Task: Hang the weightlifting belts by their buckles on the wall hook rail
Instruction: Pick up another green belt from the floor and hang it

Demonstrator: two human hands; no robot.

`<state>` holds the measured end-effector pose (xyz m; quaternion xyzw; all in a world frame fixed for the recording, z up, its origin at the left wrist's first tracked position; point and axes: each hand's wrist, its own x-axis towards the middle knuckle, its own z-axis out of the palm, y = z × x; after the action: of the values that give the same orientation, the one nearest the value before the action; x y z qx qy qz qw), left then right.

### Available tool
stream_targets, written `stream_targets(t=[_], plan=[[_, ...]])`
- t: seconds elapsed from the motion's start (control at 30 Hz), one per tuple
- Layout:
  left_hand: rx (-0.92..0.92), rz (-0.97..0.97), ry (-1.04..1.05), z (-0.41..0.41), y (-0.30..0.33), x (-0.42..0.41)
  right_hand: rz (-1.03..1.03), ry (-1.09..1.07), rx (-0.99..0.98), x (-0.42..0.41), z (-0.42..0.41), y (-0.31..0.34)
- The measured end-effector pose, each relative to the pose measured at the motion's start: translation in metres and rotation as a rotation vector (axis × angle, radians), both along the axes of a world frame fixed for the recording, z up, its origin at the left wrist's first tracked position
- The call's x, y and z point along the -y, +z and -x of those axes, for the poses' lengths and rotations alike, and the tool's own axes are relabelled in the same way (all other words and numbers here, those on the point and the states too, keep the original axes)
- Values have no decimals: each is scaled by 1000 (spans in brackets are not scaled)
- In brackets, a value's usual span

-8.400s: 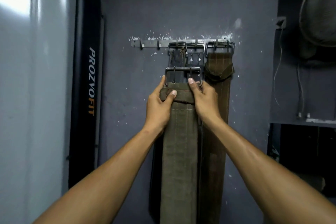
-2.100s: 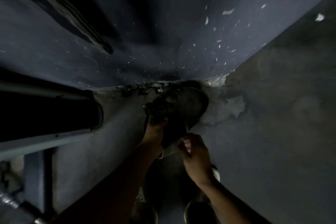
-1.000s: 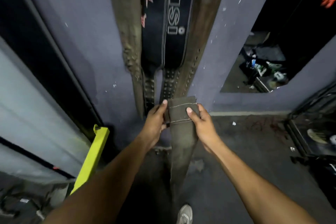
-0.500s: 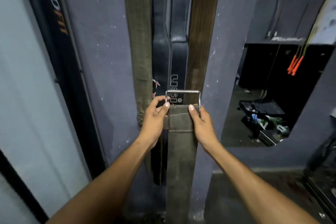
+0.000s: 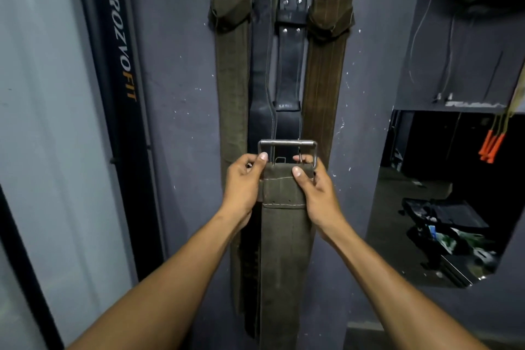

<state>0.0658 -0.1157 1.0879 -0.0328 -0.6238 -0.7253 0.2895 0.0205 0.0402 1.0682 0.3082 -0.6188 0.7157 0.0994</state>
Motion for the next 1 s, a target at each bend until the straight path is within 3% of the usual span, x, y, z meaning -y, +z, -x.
stream_targets(t=[0.17, 0.43, 0.63, 0.7, 0.77, 0.87, 1.0], plan=[[-21, -84, -150, -3, 16, 1, -4, 43, -43, 3, 9, 18], [-141, 103, -165, -9, 52, 21, 10, -16, 56, 23, 13, 52], [-122, 369, 190, -1, 72, 26, -336, -754, -162, 46, -11, 60], [-96, 400, 298, 3, 76, 26, -448, -903, -251, 54, -29, 52], [-87, 386, 330, 4, 78, 27, -519, -856, -317, 63, -42, 40], [-63, 377, 258, -4, 80, 23, -608, -590, -274, 73, -43, 34], [-34, 278, 8, -13, 76, 24, -261, -341, -126, 73, -33, 38]])
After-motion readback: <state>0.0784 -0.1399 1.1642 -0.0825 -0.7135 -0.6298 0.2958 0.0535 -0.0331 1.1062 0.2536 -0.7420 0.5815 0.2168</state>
